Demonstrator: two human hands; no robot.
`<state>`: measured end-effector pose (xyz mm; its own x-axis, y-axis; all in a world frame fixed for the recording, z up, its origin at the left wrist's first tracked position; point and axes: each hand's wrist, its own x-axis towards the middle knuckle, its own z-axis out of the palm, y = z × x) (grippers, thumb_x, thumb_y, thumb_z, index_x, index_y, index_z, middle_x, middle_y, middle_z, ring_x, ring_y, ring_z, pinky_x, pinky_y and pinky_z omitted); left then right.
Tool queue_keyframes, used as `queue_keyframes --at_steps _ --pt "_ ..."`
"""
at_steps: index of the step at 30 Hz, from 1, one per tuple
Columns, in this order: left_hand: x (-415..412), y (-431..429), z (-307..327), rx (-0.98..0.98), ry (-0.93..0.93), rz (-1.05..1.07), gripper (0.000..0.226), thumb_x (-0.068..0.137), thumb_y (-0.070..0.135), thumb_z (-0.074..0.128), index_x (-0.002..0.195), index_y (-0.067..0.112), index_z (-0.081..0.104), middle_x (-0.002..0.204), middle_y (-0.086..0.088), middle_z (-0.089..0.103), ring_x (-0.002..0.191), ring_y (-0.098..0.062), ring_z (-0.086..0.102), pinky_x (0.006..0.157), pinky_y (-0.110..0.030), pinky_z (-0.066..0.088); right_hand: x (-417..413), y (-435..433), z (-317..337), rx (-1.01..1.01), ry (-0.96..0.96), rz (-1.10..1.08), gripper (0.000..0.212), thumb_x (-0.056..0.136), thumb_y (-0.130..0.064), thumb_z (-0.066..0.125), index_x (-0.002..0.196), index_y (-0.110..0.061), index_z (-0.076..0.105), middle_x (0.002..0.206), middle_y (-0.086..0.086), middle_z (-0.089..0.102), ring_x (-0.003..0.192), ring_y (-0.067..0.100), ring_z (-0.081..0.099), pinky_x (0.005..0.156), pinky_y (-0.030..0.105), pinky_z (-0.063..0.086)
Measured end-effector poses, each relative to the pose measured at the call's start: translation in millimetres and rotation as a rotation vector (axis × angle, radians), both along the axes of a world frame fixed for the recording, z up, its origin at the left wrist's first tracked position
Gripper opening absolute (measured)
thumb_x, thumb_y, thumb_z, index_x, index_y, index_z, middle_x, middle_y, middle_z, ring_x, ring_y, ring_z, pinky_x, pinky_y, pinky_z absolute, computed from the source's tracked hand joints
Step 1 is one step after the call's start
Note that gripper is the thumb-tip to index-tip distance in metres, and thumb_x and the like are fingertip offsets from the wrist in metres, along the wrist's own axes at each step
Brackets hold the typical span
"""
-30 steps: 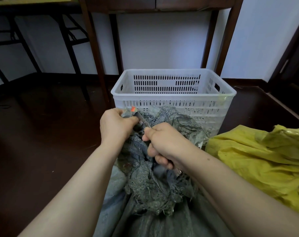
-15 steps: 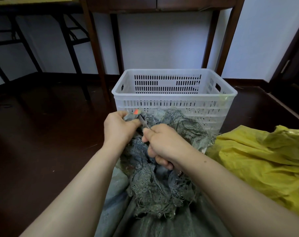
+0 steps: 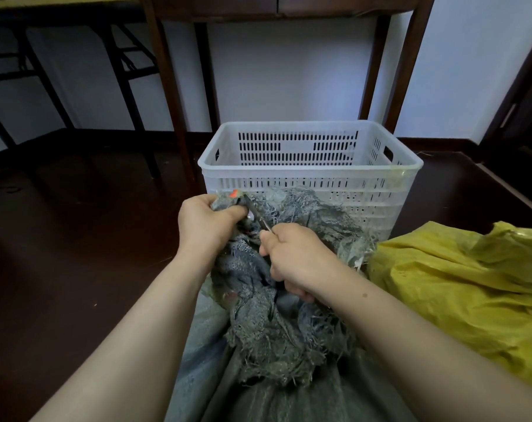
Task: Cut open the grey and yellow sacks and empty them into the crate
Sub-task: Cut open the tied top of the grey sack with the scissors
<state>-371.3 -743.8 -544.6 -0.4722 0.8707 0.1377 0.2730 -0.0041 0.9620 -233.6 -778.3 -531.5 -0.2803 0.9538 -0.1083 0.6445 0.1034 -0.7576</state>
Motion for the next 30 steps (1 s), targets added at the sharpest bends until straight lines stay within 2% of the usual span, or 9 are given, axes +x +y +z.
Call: queue_keyframes --at_steps 2,4,7,13,17,19,23,27,30 --pt "-2.7 0.7 2.1 0.001 -0.055 0.006 0.015 0.063 0.014 0.081 0.061 0.013 0.067 0.069 -0.017 0.071 0.058 -0.025 0.063 0.062 -0.049 0.056 -0.4 2.4 -0.5 0.036 -0.023 0.012 0.037 0.101 -0.036 0.03 0.088 -0.009 0.052 0.063 0.012 0.057 0.025 0.014 0.037 0.034 0.019 0.03" --pt "-2.4 0.5 2.2 0.004 -0.083 -0.014 0.016 0.063 0.012 0.081 0.061 0.012 0.065 0.071 -0.02 0.069 0.06 -0.025 0.059 0.058 -0.045 0.052 -2.7 4.5 -1.5 0.047 -0.04 0.025 0.036 0.101 -0.035 0.031 0.09 -0.009 0.053 0.063 0.012 0.058 0.022 0.011 0.036 0.032 0.018 0.029" --pt "0.5 0.9 0.6 0.01 -0.104 -0.044 0.018 0.063 0.01 0.079 0.058 0.013 0.062 0.064 -0.015 0.062 0.059 -0.022 0.053 0.057 -0.036 0.043 -2.6 6.5 -3.0 0.01 -0.006 0.011 0.036 0.1 -0.036 0.032 0.093 -0.008 0.053 0.065 0.015 0.06 0.024 0.015 0.038 0.033 0.016 0.03" --pt "4.5 2.1 -0.5 0.021 -0.152 -0.061 0.022 0.056 0.015 0.078 0.043 0.022 0.061 0.049 -0.001 0.054 0.051 -0.018 0.046 0.052 -0.033 0.037 -2.9 2.6 -7.3 -0.034 0.109 -0.03 0.033 0.099 -0.036 0.032 0.083 -0.012 0.049 0.064 0.017 0.058 0.027 0.018 0.037 0.034 0.018 0.033" --pt "5.4 2.8 -4.8 0.029 -0.212 -0.058 0.027 0.06 0.008 0.077 0.049 0.017 0.054 0.045 -0.001 0.051 0.049 -0.017 0.042 0.052 -0.034 0.034 -7.1 -0.9 -10.5 -0.1 0.203 -0.049 0.026 0.099 -0.029 0.035 0.075 -0.022 0.043 0.057 0.008 0.052 0.021 0.011 0.033 0.032 0.014 0.03" --pt "5.9 2.5 -4.6 0.034 -0.21 -0.063 0.027 0.062 0.006 0.077 0.052 0.016 0.054 0.046 -0.003 0.051 0.049 -0.018 0.043 0.052 -0.033 0.035 -7.0 -0.7 -9.5 -0.103 0.209 -0.05 0.025 0.098 -0.029 0.035 0.076 -0.022 0.043 0.056 0.009 0.052 0.023 0.013 0.035 0.031 0.015 0.031" --pt "8.6 0.6 -3.2 0.027 -0.194 -0.119 0.017 0.068 0.001 0.074 0.061 0.01 0.061 0.06 -0.013 0.059 0.056 -0.022 0.051 0.055 -0.034 0.041 -5.9 1.8 -9.7 -0.011 0.102 -0.059 0.032 0.099 -0.033 0.031 0.081 -0.012 0.047 0.063 0.018 0.06 0.029 0.02 0.039 0.033 0.019 0.032" --pt "7.6 -0.3 -2.7 0.029 -0.15 -0.166 0.015 0.069 0.002 0.077 0.064 0.013 0.067 0.063 -0.005 0.068 0.059 -0.021 0.06 0.06 -0.035 0.05 -1.2 2.0 -5.5 -0.002 0.074 -0.081 0.035 0.1 -0.033 0.03 0.084 -0.009 0.049 0.065 0.02 0.061 0.032 0.021 0.041 0.036 0.022 0.034" --pt "7.4 0.4 -3.9 0.014 -0.076 -0.155 0.015 0.07 0.009 0.079 0.083 0.009 0.072 0.08 -0.009 0.073 0.072 -0.025 0.066 0.072 -0.044 0.057 -4.3 -1.2 -1.3 -0.005 0.031 -0.061 0.036 0.1 -0.033 0.03 0.091 -0.006 0.052 0.07 0.023 0.065 0.033 0.023 0.043 0.035 0.021 0.034"
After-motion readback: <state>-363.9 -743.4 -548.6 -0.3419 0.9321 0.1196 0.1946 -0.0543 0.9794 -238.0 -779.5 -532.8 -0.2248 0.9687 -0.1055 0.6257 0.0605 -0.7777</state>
